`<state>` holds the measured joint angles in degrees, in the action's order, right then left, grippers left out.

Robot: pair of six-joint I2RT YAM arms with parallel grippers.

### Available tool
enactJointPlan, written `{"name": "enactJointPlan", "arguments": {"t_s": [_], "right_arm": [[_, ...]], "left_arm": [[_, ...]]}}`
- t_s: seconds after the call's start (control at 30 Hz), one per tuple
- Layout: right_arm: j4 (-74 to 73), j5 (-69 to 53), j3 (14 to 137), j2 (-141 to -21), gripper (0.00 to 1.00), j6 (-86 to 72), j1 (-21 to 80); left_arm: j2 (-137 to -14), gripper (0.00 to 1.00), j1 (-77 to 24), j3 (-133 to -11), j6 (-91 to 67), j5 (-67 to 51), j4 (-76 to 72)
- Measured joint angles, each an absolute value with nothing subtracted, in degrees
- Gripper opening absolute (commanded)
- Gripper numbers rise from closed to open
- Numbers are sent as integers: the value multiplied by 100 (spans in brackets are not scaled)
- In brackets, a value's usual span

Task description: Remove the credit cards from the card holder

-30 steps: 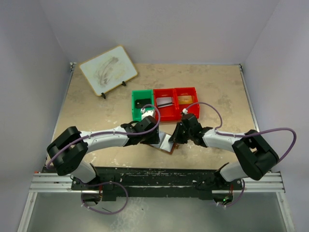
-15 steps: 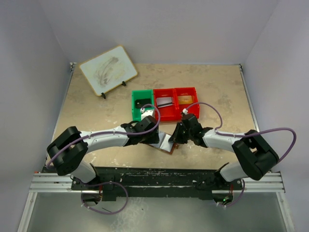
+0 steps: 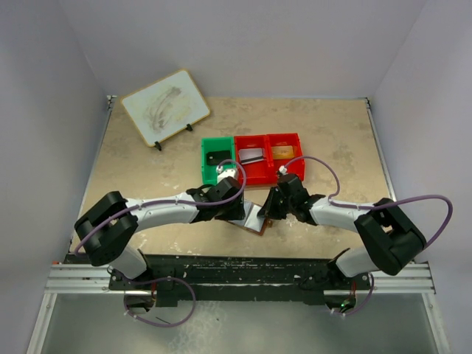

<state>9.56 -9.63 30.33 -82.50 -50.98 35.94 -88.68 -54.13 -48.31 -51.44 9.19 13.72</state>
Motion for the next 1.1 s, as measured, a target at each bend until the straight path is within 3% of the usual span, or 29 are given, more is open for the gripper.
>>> {"name": "enactJointPlan", "arguments": {"t_s": [1.1], "right_arm": [[1111,-987,2958,-8246,4,-5105,3592]], "left_arm": [[-9017,53,-5413,-5026,-5286,1245,1741]]}}
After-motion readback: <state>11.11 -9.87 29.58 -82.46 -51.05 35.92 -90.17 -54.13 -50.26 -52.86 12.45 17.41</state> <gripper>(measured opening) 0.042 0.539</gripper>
